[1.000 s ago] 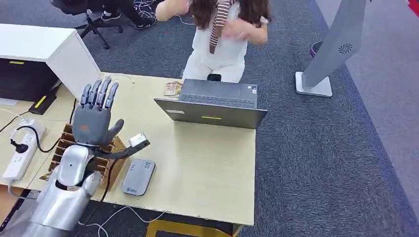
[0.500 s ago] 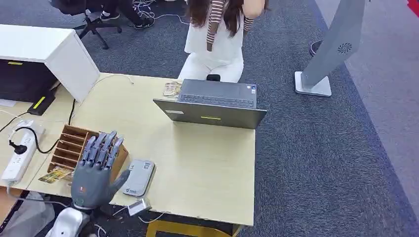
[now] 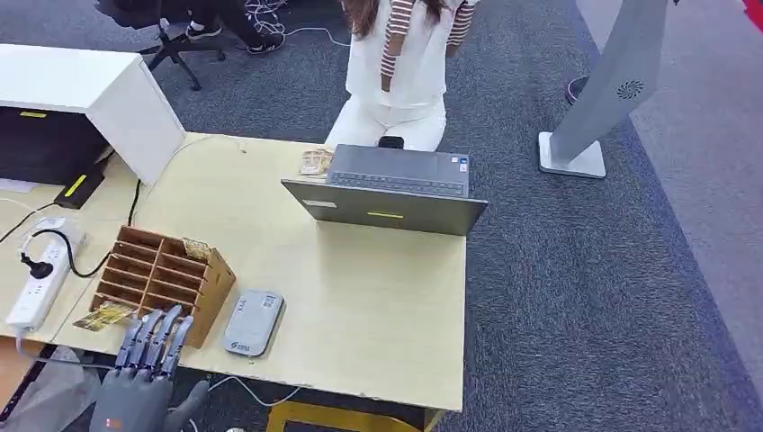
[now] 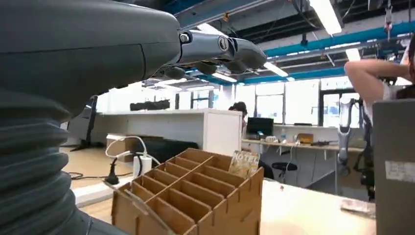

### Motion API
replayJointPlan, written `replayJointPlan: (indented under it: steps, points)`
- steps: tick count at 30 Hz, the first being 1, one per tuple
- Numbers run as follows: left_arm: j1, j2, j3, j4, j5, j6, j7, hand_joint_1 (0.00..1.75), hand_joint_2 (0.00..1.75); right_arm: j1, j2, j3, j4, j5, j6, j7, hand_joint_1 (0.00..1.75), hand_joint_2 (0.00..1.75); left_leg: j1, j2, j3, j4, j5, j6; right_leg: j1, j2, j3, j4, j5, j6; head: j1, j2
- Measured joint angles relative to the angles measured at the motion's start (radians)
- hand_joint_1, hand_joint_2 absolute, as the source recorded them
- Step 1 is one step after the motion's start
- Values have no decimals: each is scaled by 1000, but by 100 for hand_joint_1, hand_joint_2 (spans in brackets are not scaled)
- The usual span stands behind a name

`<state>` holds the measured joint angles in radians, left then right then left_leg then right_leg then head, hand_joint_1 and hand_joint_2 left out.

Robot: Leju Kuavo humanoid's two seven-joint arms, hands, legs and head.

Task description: Pass the card to the sensor for recognition and then transmit it.

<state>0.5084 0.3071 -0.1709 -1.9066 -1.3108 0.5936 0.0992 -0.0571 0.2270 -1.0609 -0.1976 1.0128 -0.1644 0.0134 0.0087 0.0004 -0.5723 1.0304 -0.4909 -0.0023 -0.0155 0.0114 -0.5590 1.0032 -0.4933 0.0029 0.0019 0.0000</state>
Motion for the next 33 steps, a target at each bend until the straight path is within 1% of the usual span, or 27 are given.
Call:
replayJointPlan:
  steps: [6, 8, 9, 10, 11, 12, 14, 15, 17, 18, 21, 24, 27, 29, 33]
  points:
    - [82, -9, 41, -14, 15, 9, 15, 0, 175, 0, 2, -9, 0, -12, -1, -11, 0, 175, 0, 0, 0, 0, 0, 0, 0, 0, 0, 0, 0, 0, 0, 0]
    - [108, -26, 78, -14, 39, -3, -9, 0, 175, 0, 3, -12, 0, -9, -2, -11, 0, 175, 0, 0, 0, 0, -1, 1, 0, 0, 0, 0, 0, 0, 0, 0]
    - [117, -42, 114, -14, 49, -31, -38, 0, 175, 0, 3, -13, 0, -7, -2, -10, 0, 175, 0, 0, 0, 0, -1, 1, 0, 0, 0, 0, 0, 0, 0, 0]
    - [122, -64, 154, -13, 56, -68, -81, 0, 175, 0, 3, -13, 0, -5, -2, -8, 0, 175, 0, 0, 0, 0, -1, 1, 0, 0, 0, 0, 0, 0, 0, 0]
    - [122, -97, 201, -11, 60, -110, -140, 0, 175, 0, 3, -13, 0, 0, -2, -6, 0, 175, 0, 0, 0, 0, -1, 1, 0, 0, 0, 0, 0, 0, 0, 0]
    - [117, -132, 268, -8, 60, -163, -213, 0, 175, 1, 3, -14, 0, 5, -2, -6, 0, 175, 0, 0, -1, 0, -1, 1, 0, 0, 0, 0, 0, 0, 0, 0]
    - [88, -218, 412, 1, 35, -263, -356, 0, 175, 1, 3, -14, 0, 10, 1, -6, 0, 175, 0, 0, 0, 0, -1, 1, 0, 0, 0, 0, 0, 0, 0, 0]
    - [69, -257, 483, 8, 20, -296, -409, 0, 175, 1, 3, -14, 0, 12, 1, -6, 0, 175, 0, 0, 0, 0, 0, 1, 0, 0, 0, 0, 0, 0, 0, 0]
    - [40, -311, 580, 17, 5, -320, -458, 0, 175, 1, 3, -14, 0, 16, 2, -5, 0, 175, 0, 0, 1, 0, 0, 1, 0, 0, 1, 0, 0, 0, 0, 0]
    - [30, -336, 628, 22, -1, -325, -469, 0, 175, 1, 3, -14, 0, 20, 2, -5, 0, 175, 0, 0, 1, 0, 0, 1, 0, 0, 1, 0, 0, 0, 0, 0]
    - [0, -395, 720, 34, -10, -335, -489, 0, 175, 1, 3, -14, 0, 22, 2, -5, 0, 175, 0, -1, 1, 0, 0, 1, 0, -1, 1, 0, 0, 0, 0, 0]
    - [-21, -433, 774, 40, -31, -347, -520, 0, 175, 1, 3, -14, 0, 24, 2, -5, 0, 175, 0, -1, 1, 0, 0, 1, 0, -1, 1, 0, 0, 0, 0, 0]
    - [-79, -477, 846, 56, -66, -358, -580, 0, 175, 0, 3, -14, 0, 26, 2, -4, 0, 175, 0, -3, 1, 0, 0, 1, 0, -3, 2, 0, 0, 0, 0, 0]
    - [-98, -492, 870, 64, -72, -358, -591, 0, 175, -1, 3, -14, 0, 26, 2, -4, 0, 175, 0, -3, 1, 0, 0, 1, 0, -3, 2, 0, 0, 0, 0, 0]
    - [-123, -510, 892, 76, -75, -354, -600, 0, 175, -1, 3, -14, 0, 27, 2, -3, 0, 175, 0, -3, 1, 0, 0, 1, 0, -3, 2, 0, 0, 0, 0, 0]
